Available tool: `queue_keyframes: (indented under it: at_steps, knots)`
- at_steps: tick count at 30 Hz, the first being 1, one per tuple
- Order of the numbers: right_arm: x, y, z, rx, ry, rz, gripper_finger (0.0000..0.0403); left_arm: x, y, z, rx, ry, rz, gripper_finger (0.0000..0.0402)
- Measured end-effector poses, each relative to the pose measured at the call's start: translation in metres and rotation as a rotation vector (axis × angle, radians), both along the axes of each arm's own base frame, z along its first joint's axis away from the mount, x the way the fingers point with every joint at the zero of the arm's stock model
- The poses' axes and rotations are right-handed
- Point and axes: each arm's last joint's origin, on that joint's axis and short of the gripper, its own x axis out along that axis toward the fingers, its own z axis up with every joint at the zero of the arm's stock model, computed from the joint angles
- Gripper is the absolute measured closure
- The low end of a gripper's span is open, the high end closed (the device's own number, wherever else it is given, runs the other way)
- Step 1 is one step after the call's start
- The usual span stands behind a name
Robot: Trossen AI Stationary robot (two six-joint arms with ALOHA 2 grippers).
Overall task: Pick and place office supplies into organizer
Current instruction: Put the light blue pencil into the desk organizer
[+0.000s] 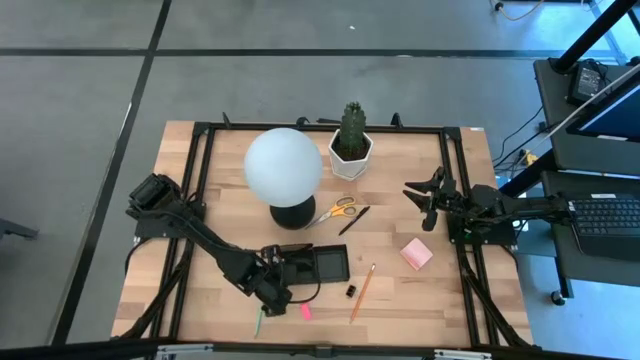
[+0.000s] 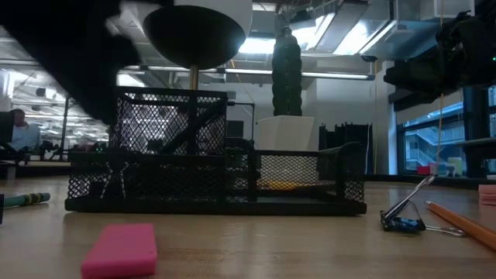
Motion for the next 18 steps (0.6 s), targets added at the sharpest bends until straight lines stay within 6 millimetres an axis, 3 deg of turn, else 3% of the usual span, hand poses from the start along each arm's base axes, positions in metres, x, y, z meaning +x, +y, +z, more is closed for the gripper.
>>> queue_keyframes:
  at_steps: [9, 18]
  knots:
    - [0.0, 0.0, 0.0, -0.002, 0.001, 0.0, 0.0284, 0.006, -0.003, 0.028, -0.198, 0.084, 0.082, 0.0329]
    - [0.0, 0.0, 0.0, -0.028, 0.01, -0.001, 0.0284, -0.009, 0.003, 0.017, -0.284, 0.256, 0.475, 0.0341]
